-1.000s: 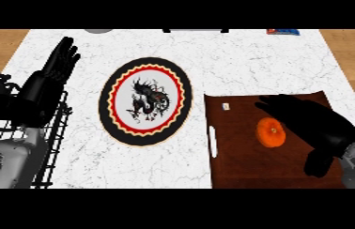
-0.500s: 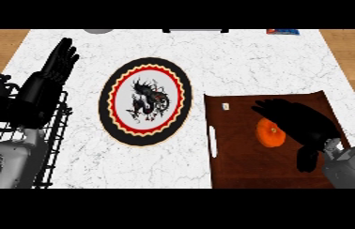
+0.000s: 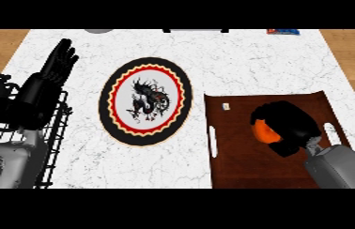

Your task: Pick the squash from the tray and place it in the plate

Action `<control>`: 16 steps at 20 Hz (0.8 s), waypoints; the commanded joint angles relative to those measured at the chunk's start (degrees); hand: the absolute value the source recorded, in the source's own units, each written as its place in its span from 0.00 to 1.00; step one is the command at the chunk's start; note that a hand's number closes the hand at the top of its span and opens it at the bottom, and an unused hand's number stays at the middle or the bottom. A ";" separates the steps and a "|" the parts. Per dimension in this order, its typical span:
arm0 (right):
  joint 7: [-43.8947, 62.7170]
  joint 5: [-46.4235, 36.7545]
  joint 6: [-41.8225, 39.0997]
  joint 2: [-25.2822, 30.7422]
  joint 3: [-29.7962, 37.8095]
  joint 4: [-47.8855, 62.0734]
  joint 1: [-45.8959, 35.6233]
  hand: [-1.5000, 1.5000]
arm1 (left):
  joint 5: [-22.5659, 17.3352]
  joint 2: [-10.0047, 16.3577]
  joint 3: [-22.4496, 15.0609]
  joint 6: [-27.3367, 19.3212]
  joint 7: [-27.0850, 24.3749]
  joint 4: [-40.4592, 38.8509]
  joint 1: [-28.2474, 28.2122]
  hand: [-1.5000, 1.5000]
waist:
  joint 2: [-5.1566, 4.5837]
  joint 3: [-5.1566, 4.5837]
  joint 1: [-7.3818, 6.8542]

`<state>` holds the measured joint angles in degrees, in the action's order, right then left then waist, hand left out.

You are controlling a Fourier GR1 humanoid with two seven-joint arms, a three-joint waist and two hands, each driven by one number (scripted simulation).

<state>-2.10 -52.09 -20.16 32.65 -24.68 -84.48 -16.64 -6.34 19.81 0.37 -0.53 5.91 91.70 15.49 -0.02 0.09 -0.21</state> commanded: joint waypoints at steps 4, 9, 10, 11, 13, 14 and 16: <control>7.58 -4.93 9.70 -6.22 3.65 -0.78 2.09 1.00 | 0.47 -0.71 0.88 0.22 -0.40 -0.82 0.04 0.50 | 0.06 -0.09 0.65; 31.79 -4.26 13.29 -9.57 15.36 1.50 17.33 1.00 | 0.97 1.63 4.64 -2.33 0.81 -0.43 -4.80 0.50 | 2.43 -0.26 10.82; 35.45 -5.59 14.78 -10.82 15.86 -0.10 18.94 1.00 | 0.61 1.44 4.87 -2.47 1.06 -0.25 -4.84 0.50 | 2.52 -0.38 10.74; 38.06 -6.87 16.53 -11.91 15.83 -2.17 21.44 1.00 | 0.89 2.52 5.80 -2.54 0.71 0.30 -4.81 0.50 | 2.89 -0.42 10.81; 44.11 -10.59 19.95 -15.45 14.36 -7.89 24.48 1.00 | 0.52 1.94 5.21 -1.98 0.59 0.17 -5.56 0.50 | 2.58 -0.54 9.88; 46.07 -12.31 21.03 -16.20 13.46 -11.89 26.15 1.00 | 0.24 2.97 6.22 -1.81 1.08 0.19 -5.02 0.50 | 2.72 -0.58 9.75; 51.36 -15.51 21.86 -20.69 9.81 -18.78 28.06 1.00 | 0.16 2.05 4.81 -1.04 0.54 0.96 -6.19 0.50 | 2.42 -0.60 7.73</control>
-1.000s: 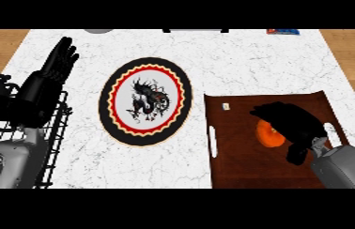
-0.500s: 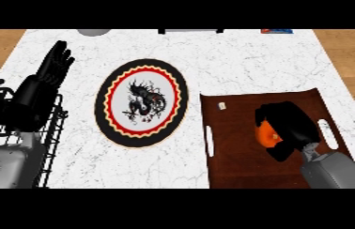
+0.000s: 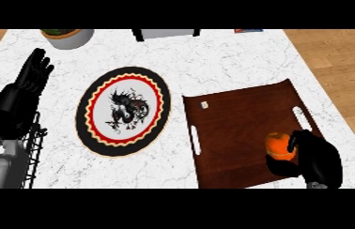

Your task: Pick the squash from the tray and place it in the plate

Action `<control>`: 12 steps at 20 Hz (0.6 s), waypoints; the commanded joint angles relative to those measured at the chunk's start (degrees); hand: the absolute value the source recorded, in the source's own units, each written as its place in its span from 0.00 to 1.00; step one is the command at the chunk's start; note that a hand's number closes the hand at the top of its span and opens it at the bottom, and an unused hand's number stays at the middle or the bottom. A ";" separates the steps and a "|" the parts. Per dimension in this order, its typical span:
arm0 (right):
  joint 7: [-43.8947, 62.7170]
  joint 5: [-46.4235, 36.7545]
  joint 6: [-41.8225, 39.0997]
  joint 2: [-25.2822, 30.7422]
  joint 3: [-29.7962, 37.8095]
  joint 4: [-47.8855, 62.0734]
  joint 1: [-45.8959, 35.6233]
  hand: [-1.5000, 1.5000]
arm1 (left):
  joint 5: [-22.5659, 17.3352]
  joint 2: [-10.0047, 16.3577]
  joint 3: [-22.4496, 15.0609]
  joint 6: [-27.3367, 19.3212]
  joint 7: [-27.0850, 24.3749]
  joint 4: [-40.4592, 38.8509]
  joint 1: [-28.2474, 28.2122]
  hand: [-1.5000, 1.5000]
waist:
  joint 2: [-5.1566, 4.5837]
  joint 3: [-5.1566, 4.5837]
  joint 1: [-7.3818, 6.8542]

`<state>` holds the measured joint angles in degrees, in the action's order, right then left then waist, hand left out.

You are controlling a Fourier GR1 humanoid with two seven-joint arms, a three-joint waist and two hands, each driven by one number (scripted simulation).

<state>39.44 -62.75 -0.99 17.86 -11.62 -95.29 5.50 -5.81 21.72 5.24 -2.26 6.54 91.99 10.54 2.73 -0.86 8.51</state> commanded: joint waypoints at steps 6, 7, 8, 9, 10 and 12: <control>18.45 -19.77 5.02 -14.74 -20.61 -25.06 9.77 1.00 | -1.02 -0.32 -1.38 1.89 0.08 1.66 0.85 0.50 | -1.14 0.50 -4.87; 19.41 -23.19 5.61 -16.05 -23.79 -26.32 8.79 1.00 | -0.58 0.30 -1.54 2.58 -0.52 1.05 0.64 0.50 | -1.31 0.50 -5.41; 20.62 -25.94 6.70 -17.52 -26.91 -27.14 7.92 1.00 | -0.84 -0.65 -2.21 2.42 -0.27 1.29 0.78 0.50 | -1.36 0.54 -5.91; 22.72 -26.68 6.54 -17.59 -30.19 -28.70 6.75 1.00 | -0.41 -1.78 -3.06 2.03 -1.34 1.23 0.85 0.50 | -1.64 0.58 -6.49; 24.80 -29.19 7.07 -17.65 -34.30 -29.18 6.77 1.00 | -1.24 -1.15 -2.33 2.57 -0.48 0.72 1.82 0.50 | -1.65 0.58 -6.51; 30.18 -32.72 7.02 -17.73 -40.51 -28.67 3.29 1.00 | 0.33 -2.68 -4.49 1.31 0.76 1.08 3.31 0.50 | -2.04 0.67 -7.35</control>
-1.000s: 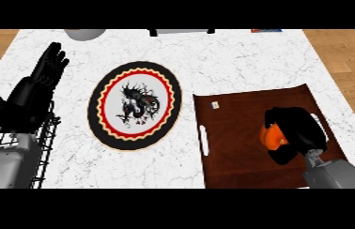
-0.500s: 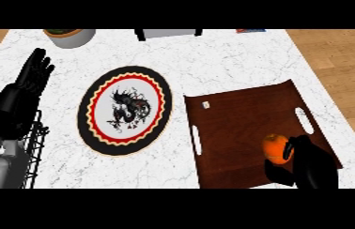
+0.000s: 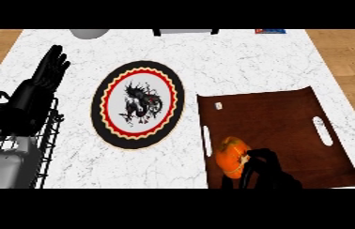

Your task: Pick the squash from the tray and place it in the plate

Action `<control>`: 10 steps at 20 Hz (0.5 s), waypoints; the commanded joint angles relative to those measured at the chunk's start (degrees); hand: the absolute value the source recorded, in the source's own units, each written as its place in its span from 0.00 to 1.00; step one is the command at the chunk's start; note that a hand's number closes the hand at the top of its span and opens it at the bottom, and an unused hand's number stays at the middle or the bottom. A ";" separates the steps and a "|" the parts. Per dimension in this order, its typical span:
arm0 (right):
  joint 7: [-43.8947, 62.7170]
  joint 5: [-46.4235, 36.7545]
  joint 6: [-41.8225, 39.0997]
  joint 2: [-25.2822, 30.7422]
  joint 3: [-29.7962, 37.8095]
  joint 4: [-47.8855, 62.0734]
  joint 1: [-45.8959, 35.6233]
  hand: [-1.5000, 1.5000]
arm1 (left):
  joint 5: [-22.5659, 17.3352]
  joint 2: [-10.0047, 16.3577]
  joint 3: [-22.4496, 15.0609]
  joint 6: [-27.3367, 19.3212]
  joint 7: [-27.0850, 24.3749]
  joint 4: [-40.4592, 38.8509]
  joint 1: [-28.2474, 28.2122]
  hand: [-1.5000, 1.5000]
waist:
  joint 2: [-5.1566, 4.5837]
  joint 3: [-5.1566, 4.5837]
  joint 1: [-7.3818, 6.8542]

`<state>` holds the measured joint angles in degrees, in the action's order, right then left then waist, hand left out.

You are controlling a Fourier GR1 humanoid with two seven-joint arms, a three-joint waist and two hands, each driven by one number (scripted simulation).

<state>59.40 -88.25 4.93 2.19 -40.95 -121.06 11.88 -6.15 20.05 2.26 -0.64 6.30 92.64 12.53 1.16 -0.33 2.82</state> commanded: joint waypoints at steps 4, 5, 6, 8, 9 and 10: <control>17.42 -9.86 -3.13 -2.01 -17.98 -1.86 -9.89 1.00 | -0.06 -0.05 -0.10 0.86 0.44 -1.58 4.13 0.50 | -0.94 0.13 -2.33; 17.58 -5.96 -3.15 -1.95 -14.72 0.23 -13.64 1.00 | -0.66 0.14 -0.18 1.74 -0.03 -0.36 2.65 0.50 | -1.15 0.13 -3.69; 17.48 -4.47 -1.96 -1.90 -13.90 0.94 -15.01 1.00 | 0.16 -0.53 -1.37 1.74 -0.76 -0.74 2.19 0.50 | -1.26 0.14 -3.90; 18.23 -3.76 -0.08 -1.82 -13.64 4.30 -16.51 1.00 | -0.36 -0.42 -0.48 1.56 -0.23 -1.36 3.65 0.50 | -1.34 0.18 -4.02; 17.92 -1.23 -2.63 -1.82 -11.43 2.99 -18.74 1.00 | -1.06 1.10 0.39 2.71 0.77 -1.52 4.76 0.50 | -1.44 0.16 -4.40; 18.32 -0.14 -1.32 -1.85 -10.68 5.04 -21.41 1.00 | 0.92 -1.72 -2.23 0.71 0.41 -1.75 5.05 0.50 | -1.60 0.17 -4.45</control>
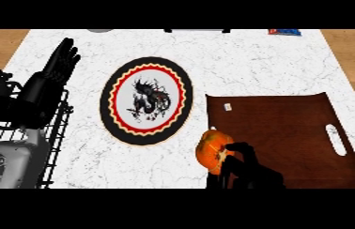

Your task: Pick the squash from the tray and place it in the plate

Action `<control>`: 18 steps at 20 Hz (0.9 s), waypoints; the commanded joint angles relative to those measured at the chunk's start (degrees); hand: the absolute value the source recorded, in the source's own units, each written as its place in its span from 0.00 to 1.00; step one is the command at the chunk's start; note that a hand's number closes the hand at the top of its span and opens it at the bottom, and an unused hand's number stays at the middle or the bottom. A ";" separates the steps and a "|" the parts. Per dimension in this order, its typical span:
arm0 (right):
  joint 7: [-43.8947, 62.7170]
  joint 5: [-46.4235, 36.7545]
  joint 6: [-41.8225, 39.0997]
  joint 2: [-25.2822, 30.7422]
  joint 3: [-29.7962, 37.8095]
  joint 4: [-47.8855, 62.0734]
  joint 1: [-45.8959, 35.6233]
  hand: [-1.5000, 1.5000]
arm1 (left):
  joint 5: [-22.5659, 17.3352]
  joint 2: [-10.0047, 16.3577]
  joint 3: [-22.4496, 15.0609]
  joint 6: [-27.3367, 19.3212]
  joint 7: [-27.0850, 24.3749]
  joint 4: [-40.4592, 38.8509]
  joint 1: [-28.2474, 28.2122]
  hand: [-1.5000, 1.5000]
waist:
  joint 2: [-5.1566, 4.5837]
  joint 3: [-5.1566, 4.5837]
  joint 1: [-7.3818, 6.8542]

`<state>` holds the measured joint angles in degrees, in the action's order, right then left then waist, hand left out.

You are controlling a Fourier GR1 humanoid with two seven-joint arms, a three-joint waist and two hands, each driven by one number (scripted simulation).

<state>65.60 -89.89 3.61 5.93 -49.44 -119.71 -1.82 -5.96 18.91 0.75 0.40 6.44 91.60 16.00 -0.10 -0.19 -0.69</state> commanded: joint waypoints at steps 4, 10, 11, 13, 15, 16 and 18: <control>15.29 6.49 2.93 -5.77 0.04 8.26 -15.34 1.00 | -0.24 0.44 0.26 1.18 -0.46 -0.66 1.77 0.50 | -0.31 0.05 -2.09; 14.30 16.92 8.25 -5.87 9.18 18.29 -25.26 1.00 | 0.72 -1.27 -1.36 0.20 0.62 -0.94 3.64 0.50 | -0.77 0.16 -3.71; 14.81 16.98 8.32 -5.87 9.98 21.51 -26.07 1.00 | -0.51 -0.32 -0.83 2.01 -0.26 -0.50 2.15 0.50 | -0.79 0.10 -4.73; 14.01 20.23 8.81 -5.88 12.99 25.93 -29.90 1.00 | 1.40 -2.26 -2.44 -0.03 -0.51 -0.91 3.51 0.50 | -0.94 0.13 -4.49; 14.16 21.50 10.91 -5.89 13.91 31.23 -32.19 1.00 | 1.25 -2.32 -2.70 0.68 -0.70 -2.14 3.90 0.50 | -1.08 0.13 -4.46; 13.25 22.36 10.36 -5.89 16.19 34.10 -34.34 1.00 | 1.02 -2.04 -2.96 0.76 1.17 -0.38 3.99 0.50 | -0.86 0.17 -4.77; 13.48 24.13 11.60 -5.89 16.79 39.00 -37.83 1.00 | 0.97 -2.55 -2.96 0.63 0.34 -0.67 3.78 0.50 | -1.07 0.12 -5.69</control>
<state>67.80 -69.11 10.28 0.72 -34.93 -89.04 -33.21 -5.04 16.80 -1.74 1.01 6.51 90.40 19.74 -1.08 -0.06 -5.23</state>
